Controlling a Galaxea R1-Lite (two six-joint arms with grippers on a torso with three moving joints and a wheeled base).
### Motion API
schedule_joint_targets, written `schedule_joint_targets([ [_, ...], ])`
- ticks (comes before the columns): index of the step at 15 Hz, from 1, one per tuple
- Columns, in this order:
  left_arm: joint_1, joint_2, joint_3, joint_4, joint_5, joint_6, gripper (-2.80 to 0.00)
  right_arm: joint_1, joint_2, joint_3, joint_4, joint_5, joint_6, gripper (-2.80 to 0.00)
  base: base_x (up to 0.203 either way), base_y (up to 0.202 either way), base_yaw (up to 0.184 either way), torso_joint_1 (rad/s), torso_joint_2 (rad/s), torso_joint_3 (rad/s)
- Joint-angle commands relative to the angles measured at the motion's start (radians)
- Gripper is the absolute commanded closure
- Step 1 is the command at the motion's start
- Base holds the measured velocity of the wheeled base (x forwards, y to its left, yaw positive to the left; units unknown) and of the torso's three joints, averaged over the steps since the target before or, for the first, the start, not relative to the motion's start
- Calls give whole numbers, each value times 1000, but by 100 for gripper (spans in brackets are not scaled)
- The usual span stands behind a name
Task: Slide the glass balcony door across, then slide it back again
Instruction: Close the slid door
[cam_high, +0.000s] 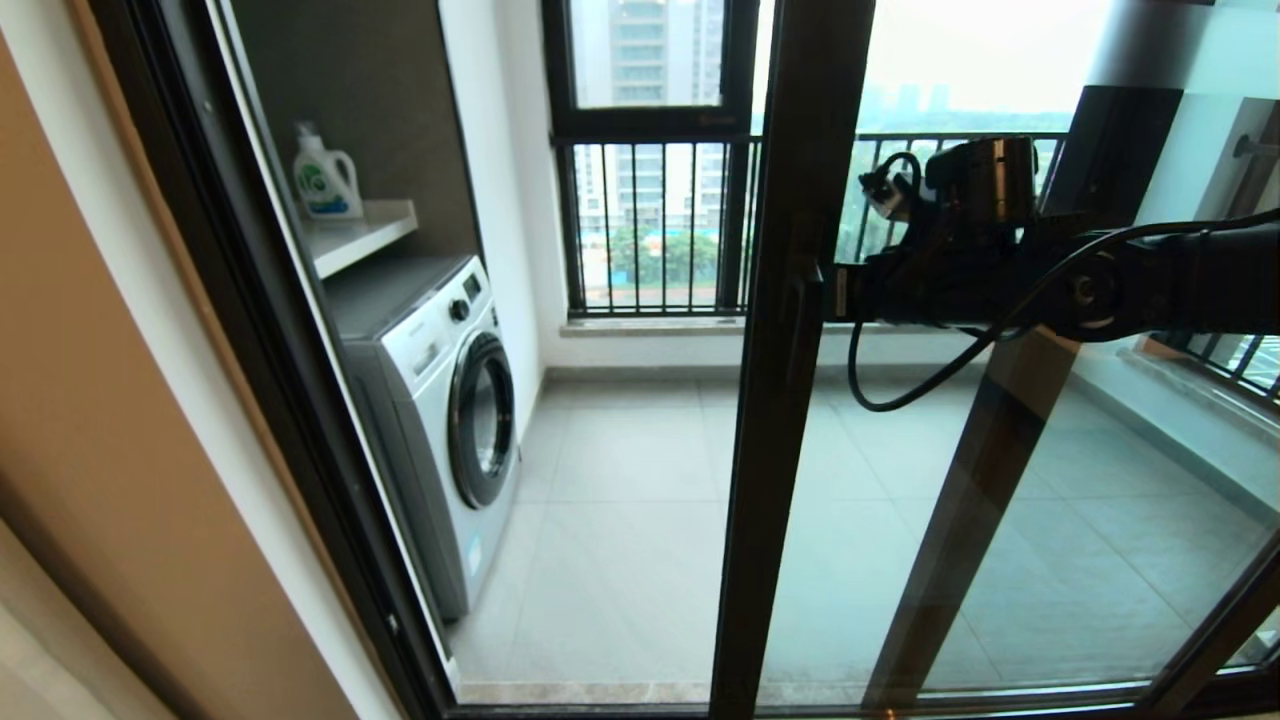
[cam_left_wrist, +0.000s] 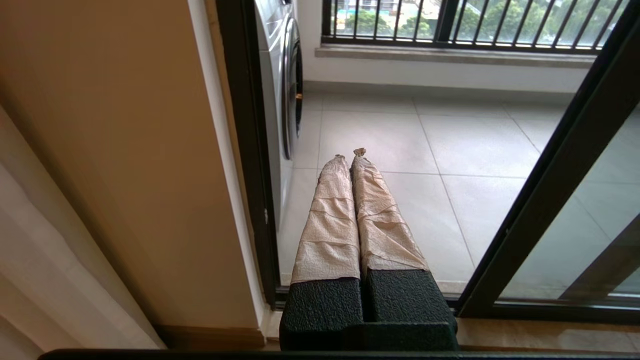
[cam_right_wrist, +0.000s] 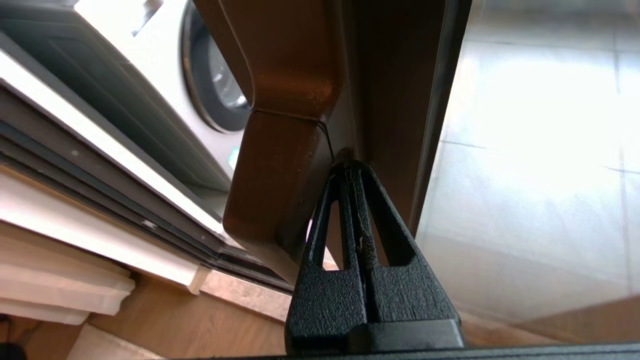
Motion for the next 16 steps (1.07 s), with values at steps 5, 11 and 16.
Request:
schedule_joint_targets([
  [5, 0, 0, 0, 1, 1, -1, 0, 96, 42, -19, -20, -22, 37, 0, 0, 0, 0, 0, 0, 0],
  [11, 0, 0, 0, 1, 1, -1, 0, 105, 37, -25, -20, -41, 43, 0, 0, 0, 0, 0, 0, 0],
  [16, 0, 0, 0, 0, 0, -1, 0, 143, 48, -28, -37, -44, 43, 0, 0, 0, 0, 0, 0, 0],
])
